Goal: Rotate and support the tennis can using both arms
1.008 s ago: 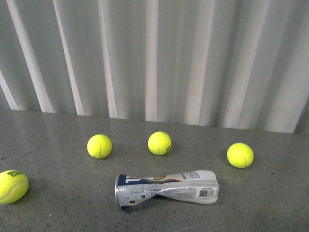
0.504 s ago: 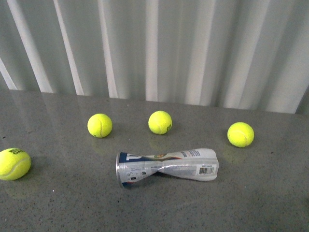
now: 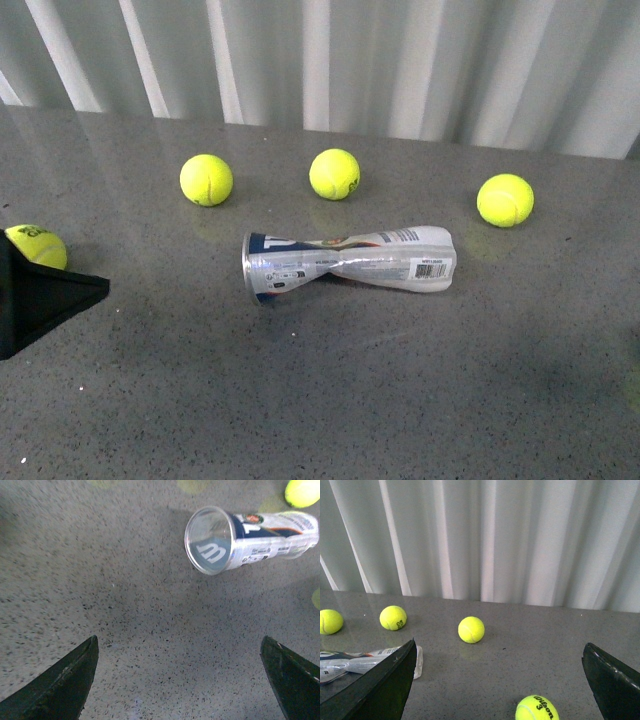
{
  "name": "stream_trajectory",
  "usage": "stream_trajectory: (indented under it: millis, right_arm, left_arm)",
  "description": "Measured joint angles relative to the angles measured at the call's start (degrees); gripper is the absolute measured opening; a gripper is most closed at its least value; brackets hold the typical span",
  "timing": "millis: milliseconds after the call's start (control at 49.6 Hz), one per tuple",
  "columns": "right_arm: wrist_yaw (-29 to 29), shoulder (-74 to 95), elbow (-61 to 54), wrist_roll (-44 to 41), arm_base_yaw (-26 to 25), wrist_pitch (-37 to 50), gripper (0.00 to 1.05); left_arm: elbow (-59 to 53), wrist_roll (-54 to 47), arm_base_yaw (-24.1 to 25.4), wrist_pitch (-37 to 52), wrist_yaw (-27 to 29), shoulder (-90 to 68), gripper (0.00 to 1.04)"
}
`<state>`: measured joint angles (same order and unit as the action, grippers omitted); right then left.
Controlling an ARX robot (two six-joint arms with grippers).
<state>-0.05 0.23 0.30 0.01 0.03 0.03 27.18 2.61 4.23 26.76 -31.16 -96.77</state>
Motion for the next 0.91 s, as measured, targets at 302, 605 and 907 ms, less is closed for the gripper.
stream_trajectory:
  millis: [302, 605, 907]
  right_arm:
    - [0.0, 0.0, 0.0, 0.0, 0.0, 0.0, 0.97]
    - [0.0, 0.0, 0.0, 0.0, 0.0, 0.0, 0.97]
    - [0.0, 0.0, 0.0, 0.0, 0.0, 0.0, 0.97]
  left_arm:
    - [8.4, 0.7, -4.4, 1.4, -2.4, -10.7, 0.98]
    - [14.6, 6.8, -10.1, 5.1, -5.7, -17.7, 0.98]
    - [20.3, 12.7, -15.1, 8.3, -6.7, -24.4, 0.98]
